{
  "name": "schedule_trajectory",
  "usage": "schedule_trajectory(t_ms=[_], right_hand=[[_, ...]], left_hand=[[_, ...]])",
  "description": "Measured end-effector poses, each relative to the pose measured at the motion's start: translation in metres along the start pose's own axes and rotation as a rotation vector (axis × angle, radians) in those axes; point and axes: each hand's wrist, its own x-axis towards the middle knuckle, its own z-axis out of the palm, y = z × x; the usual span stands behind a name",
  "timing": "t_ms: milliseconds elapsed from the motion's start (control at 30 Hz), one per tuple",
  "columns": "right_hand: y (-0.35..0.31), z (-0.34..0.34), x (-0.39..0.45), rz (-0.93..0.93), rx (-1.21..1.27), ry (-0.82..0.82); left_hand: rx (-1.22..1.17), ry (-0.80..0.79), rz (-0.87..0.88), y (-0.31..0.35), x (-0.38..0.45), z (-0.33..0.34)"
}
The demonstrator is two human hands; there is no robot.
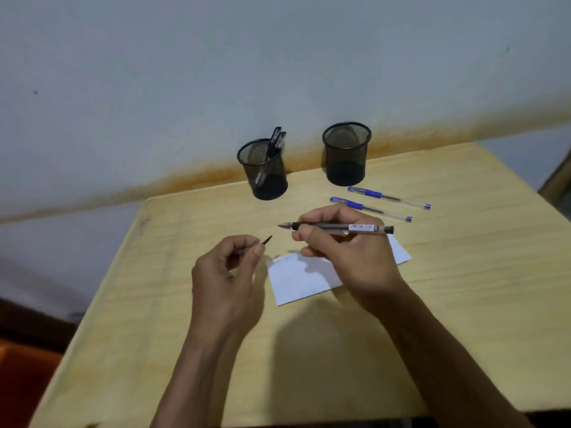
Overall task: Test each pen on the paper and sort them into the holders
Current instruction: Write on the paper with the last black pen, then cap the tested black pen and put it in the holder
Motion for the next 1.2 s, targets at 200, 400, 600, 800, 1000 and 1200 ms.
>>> schedule_trajectory(t_ms=[200, 400, 600, 800, 1000, 1200], right_hand=[[-0.019, 0.007, -0.024, -0.098, -0.211, -0.035], [-0.022, 0.008, -0.035, -0.099, -0.338, -0.038], [-0.023, 0.01, -0.037, -0.134, -0.374, -0.046], [-0.027, 0.006, -0.039, -0.107, -0.336, -0.101], [-0.023, 0.01, -0.039, -0.139, -0.312, -0.029], [-0.022, 0.009, -0.031, -0.064, -0.257, -0.042]], left_hand=[[-0.141, -0.08, 0.028, -0.001, -0.024, -0.016], [-0.192, -0.087, 0.032, 0.002, -0.034, -0.022], [-0.206, -0.119, 0.056, 0.01, -0.041, -0.024], [-0.254, -0.116, 0.022, 0.014, -0.042, -0.024], [-0.218, -0.123, 0.049, 0.018, -0.037, -0.021], [-0.213, -0.082, 0.066, 0.018, -0.034, -0.02]])
